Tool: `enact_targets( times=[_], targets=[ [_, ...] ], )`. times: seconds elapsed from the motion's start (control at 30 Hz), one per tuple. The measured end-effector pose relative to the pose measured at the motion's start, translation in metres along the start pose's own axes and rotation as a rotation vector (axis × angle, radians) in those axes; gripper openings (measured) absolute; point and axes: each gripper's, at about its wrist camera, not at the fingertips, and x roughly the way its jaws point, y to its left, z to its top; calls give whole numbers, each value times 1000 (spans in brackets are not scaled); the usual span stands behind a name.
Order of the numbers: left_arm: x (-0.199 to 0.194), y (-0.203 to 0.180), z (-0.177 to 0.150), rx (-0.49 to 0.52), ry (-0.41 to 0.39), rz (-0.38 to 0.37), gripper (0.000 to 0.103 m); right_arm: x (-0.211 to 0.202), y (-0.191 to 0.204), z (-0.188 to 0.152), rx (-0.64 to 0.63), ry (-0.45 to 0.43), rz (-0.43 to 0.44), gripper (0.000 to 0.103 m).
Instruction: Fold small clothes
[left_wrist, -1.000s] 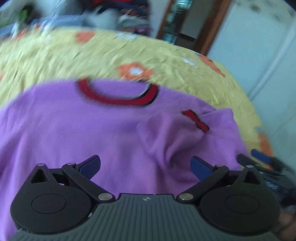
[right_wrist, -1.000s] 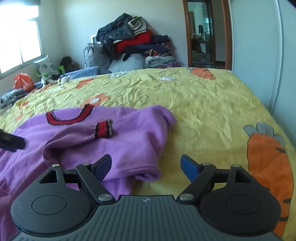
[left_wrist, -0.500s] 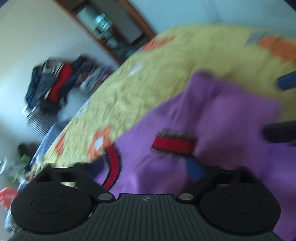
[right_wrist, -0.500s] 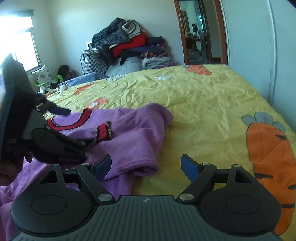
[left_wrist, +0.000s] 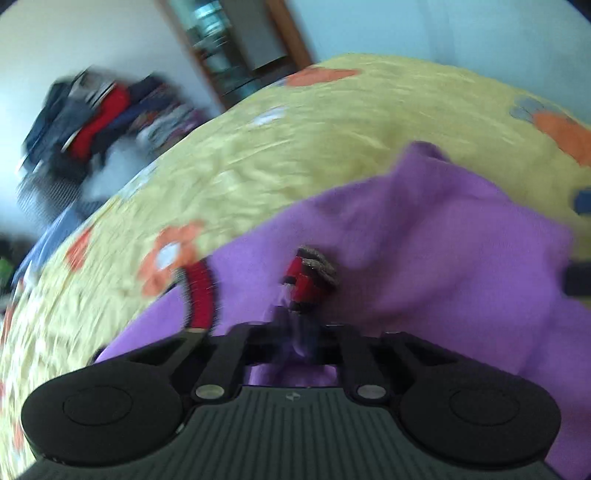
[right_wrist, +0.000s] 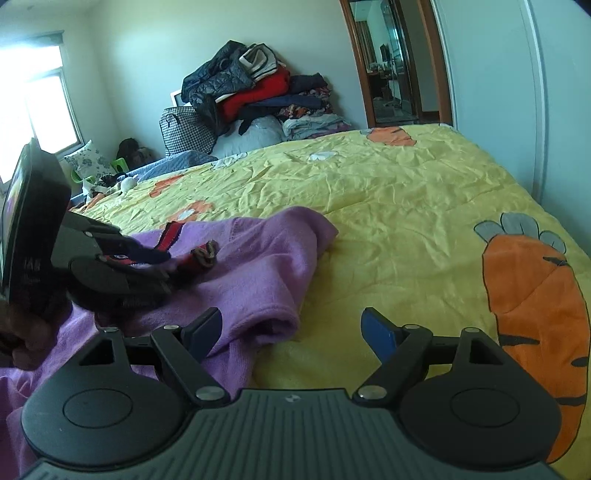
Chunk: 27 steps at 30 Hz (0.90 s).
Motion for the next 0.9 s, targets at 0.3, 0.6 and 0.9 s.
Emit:
enact_targets(
  times=[0.3,0.6,0.9],
  targets=[
    [-84,105,-53,-503,-155,-61,13,12,9,6,-58,15,38,82],
    [-132,180,-120,-830,-254,-27,13,31,-8,21,95,53,89,65],
    [-117,190,-167,-859,-211,40,13,80,1,32,122,175,137,30]
  ],
)
